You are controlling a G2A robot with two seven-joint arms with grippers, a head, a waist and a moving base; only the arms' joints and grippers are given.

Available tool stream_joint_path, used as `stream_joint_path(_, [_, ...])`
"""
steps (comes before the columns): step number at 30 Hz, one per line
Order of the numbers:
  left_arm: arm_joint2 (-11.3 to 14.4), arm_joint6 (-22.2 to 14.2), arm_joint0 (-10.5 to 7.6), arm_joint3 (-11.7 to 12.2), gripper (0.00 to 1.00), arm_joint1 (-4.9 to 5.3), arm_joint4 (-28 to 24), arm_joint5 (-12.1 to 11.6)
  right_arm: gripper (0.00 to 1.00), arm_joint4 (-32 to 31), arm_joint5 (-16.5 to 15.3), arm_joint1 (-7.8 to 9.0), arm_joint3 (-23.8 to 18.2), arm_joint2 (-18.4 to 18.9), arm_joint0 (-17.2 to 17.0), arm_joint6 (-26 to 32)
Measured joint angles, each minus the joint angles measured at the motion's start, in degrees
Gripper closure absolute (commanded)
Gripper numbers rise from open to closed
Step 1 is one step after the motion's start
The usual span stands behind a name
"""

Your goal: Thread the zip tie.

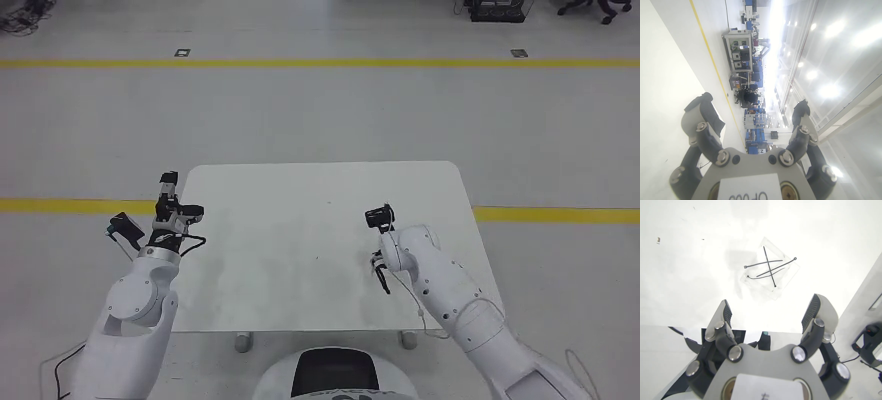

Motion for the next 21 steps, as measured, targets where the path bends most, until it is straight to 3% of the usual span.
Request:
stream_joint_path(12, [0.00,0.00,0.00,0.00,0.00,0.00,0.00,0.00,0.00,-12.25,0.00,-11.14,3.57,12.08,-3.54,-0.13])
stream_joint_path(21, [0.00,0.00,0.00,0.00,0.00,0.00,0.00,0.00,0.00,-11.74,0.00,-13.62,6.26,14.28,-2.32,-0.41])
